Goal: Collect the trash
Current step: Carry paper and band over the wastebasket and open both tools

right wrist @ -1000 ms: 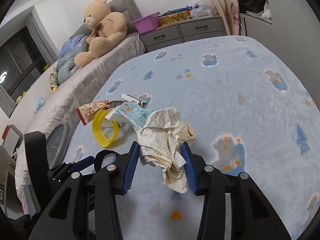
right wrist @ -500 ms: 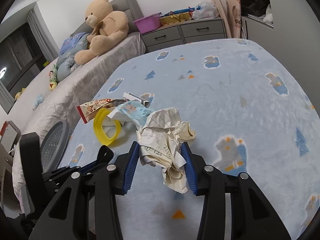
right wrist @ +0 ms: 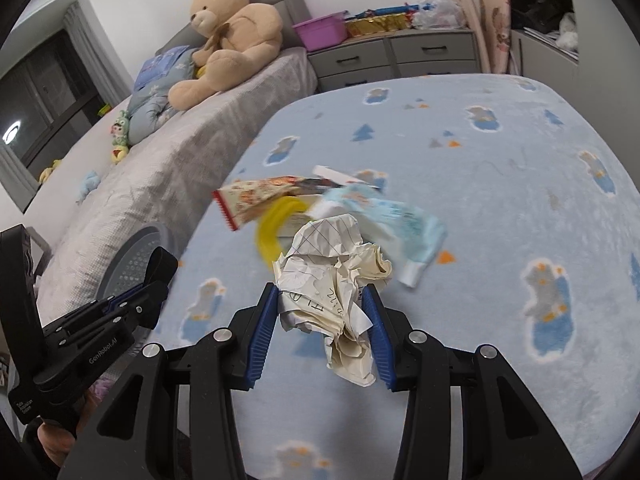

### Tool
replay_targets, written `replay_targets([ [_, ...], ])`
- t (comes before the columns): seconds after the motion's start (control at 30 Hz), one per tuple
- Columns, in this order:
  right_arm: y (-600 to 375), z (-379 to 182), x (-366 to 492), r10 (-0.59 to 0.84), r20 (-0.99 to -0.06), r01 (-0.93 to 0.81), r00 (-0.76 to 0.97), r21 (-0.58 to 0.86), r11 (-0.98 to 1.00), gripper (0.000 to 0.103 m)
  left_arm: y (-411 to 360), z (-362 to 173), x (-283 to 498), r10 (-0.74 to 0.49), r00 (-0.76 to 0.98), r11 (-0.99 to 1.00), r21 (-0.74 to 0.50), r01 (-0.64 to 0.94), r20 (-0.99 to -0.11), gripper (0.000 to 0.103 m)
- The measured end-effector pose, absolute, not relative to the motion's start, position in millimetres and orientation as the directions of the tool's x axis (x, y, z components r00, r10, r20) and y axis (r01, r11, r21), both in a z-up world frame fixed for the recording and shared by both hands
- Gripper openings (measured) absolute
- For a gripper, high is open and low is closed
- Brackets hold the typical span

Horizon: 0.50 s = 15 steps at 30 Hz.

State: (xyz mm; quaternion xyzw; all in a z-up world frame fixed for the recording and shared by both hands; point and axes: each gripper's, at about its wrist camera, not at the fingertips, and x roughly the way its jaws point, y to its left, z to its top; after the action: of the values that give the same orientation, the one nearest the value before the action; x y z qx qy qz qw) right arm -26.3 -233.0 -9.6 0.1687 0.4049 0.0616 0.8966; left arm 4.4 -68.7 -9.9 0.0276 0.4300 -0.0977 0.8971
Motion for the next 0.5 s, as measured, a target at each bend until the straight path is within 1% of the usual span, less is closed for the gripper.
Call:
replay_targets([
  [0.5,-86,11,31,0.394,-0.698,-0.206,0.598,0.341,0.917,0.043,71,3,30,-0.011,0.627,1.0,-0.009,0.006,-0.779,0.014],
])
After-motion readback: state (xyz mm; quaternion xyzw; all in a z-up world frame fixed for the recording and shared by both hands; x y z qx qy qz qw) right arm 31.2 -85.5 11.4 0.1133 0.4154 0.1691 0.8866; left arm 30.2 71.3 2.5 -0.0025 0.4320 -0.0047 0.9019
